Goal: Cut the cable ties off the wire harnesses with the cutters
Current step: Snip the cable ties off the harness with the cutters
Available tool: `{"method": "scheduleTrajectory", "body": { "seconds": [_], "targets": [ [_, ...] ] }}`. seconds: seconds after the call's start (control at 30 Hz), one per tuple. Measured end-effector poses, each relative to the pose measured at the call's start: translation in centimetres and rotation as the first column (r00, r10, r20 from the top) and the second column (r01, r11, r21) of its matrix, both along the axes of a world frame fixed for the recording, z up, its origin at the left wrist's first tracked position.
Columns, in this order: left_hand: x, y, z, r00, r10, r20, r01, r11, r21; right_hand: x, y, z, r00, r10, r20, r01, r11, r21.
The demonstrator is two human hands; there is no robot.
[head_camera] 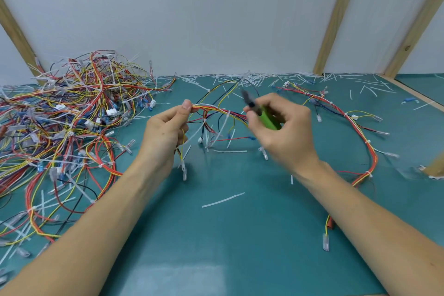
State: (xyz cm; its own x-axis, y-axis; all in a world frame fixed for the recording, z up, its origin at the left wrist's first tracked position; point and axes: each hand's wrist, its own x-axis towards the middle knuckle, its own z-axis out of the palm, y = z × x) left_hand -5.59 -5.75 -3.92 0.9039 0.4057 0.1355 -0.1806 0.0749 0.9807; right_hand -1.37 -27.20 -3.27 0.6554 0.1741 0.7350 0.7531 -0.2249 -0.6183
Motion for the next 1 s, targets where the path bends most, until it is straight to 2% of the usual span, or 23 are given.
{"method": "scheduleTrajectory", "body": {
  "seconds": [0.13,0.23,0.3,0.37,0.43,0.53,0.6,0.63,0.7,0.77,0.9,1.0],
  "targets": [
    [-0.1,-0.6,0.2,0.995,-0.104,-0.008,0.104,0.994,-0.027,-0.3,0.6,-0.8,0.995,-0.076,0.069,0.091,0.962,-0.256],
    [-0.4,-0.6,0.5,0.986,-0.156,-0.053,0.156,0.988,-0.005,0.0,0.7,-0.8,0.979,-0.150,0.137,0.180,0.954,-0.240],
    [-0.6,-0.9,0.6,0.987,-0.148,-0.067,0.151,0.988,0.032,0.5,0.4,-0.8,0.982,-0.150,0.117,0.171,0.964,-0.201],
    [-0.7,-1.2,0.4,0.998,-0.056,-0.033,0.062,0.973,0.224,0.9,0.1,-0.9,0.991,-0.120,0.058,0.128,0.978,-0.164],
    [-0.8,-1.5,0.1,0.998,0.021,0.066,-0.049,0.891,0.451,1.0,0.0,-1.1,0.996,-0.088,-0.005,0.086,0.986,-0.141],
    [-1.0,-1.5,0.0,0.977,0.091,0.194,-0.198,0.729,0.656,1.1,0.3,-1.3,0.995,-0.033,-0.095,0.023,0.994,-0.106],
    [-1.2,-1.4,0.2,0.943,0.112,0.313,-0.318,0.578,0.752,1.1,0.4,-1.4,0.991,-0.011,-0.135,-0.001,0.996,-0.090],
    [-1.3,-1.4,0.4,0.926,0.083,0.367,-0.351,0.544,0.762,1.2,0.4,-1.5,0.988,0.002,-0.153,-0.015,0.996,-0.085],
    [-1.4,-1.4,0.7,0.884,-0.015,0.468,-0.397,0.506,0.766,1.2,0.4,-1.6,0.981,0.030,-0.189,-0.045,0.996,-0.079],
    [-1.6,-1.8,0.7,0.855,-0.125,0.503,-0.395,0.470,0.789,1.2,0.4,-1.7,0.973,0.058,-0.224,-0.077,0.994,-0.079],
    [-1.8,-2.7,0.8,0.892,-0.239,0.383,-0.272,0.392,0.879,1.0,0.6,-1.7,0.972,0.072,-0.225,-0.097,0.990,-0.104],
    [-1.9,-2.7,0.8,0.919,-0.217,0.328,-0.211,0.431,0.877,1.0,0.6,-1.7,0.958,0.093,-0.272,-0.116,0.991,-0.070]
  ]
}}
